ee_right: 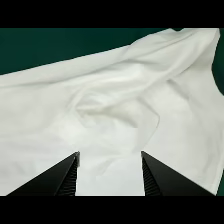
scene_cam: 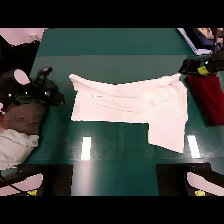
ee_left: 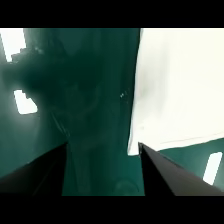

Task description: Fold the shirts.

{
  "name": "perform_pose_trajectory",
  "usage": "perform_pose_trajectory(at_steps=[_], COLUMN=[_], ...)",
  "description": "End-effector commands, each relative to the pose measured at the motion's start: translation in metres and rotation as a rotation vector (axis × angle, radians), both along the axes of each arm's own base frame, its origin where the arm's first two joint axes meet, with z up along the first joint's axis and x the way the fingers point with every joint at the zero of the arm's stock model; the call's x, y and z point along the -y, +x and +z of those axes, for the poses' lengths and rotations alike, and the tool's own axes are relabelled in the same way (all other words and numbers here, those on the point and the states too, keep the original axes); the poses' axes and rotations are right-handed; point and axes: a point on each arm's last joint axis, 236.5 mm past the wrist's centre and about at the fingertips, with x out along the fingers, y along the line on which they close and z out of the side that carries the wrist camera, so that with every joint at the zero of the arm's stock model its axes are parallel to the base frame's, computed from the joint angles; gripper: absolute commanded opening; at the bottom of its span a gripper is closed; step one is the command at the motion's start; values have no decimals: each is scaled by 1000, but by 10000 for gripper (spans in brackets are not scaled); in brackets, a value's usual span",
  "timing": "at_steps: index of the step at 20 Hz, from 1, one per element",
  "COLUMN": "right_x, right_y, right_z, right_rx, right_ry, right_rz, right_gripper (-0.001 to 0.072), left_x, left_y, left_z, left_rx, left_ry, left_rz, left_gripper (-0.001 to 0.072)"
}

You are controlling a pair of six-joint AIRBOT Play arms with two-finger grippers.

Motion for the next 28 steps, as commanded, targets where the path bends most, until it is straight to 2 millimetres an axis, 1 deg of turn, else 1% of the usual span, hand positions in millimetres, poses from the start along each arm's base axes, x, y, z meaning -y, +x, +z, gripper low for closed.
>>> perform_pose_trajectory(at_steps=[1, 4, 6, 8, 9, 11, 12, 13, 15, 16, 17, 19, 20, 22, 23, 24, 26, 28], right_x=[-10, -10, -10, -10, -10, -10, -10, -10, -10, -10, -6, 10, 23, 54, 69, 80, 88, 87], right_y=[-17, -23, -24, -24, -24, -25, -26, -27, -30, -35, -44, -71, -88, -119, -129, -140, -150, -152], right_z=[2, 5, 6, 6, 6, 5, 4, 4, 2, -1, -7, -30, -48, -84, -100, -116, -140, -157], right_rx=[28, 44, 45, 44, 44, 37, 32, 27, 13, -12, -55, -191, -274, -407, -444, -477, -503, -517], right_ry=[-2, -1, -1, 0, 1, 0, 0, 0, 0, -2, -3, -16, -13, 20, 44, 73, 159, 267], right_rz=[22, 20, 20, 19, 18, 20, 20, 21, 23, 26, 24, 23, 3, -87, -147, -185, -221, -248], right_gripper=[441, 440, 441, 441, 440, 441, 441, 441, 441, 440, 440, 440, 441, 441, 440, 439, 439, 439], left_x=[16, 22, 33, 50, 55, 59, 59, 59, 63, 65, 65, 54, 44, 31, 30, 30, 30, 30], left_y=[-25, -36, -41, -37, -32, -23, -23, -24, -26, -25, -27, -28, -27, -28, -30, -32, -33, -34], left_z=[-29, -43, -48, -47, -47, -46, -46, -46, -45, -43, -41, -28, -16, 8, 18, 26, 34, 34], left_rx=[-65, -91, -88, -48, -24, 4, 3, -1, -11, -5, -9, -4, 23, 84, 105, 121, 140, 139], left_ry=[-80, -104, -98, -90, -87, -90, -92, -96, -113, -116, -115, -55, -9, 49, 54, 52, 49, 48], left_rz=[29, 41, -7, -52, -54, -13, 2, 2, 2, -13, -37, -92, -120, -148, -152, -155, -154, -151], left_gripper=[533, 532, 532, 532, 532, 532, 532, 494, 118, 28, 28, 28, 28, 29, 29, 29, 29, 29])
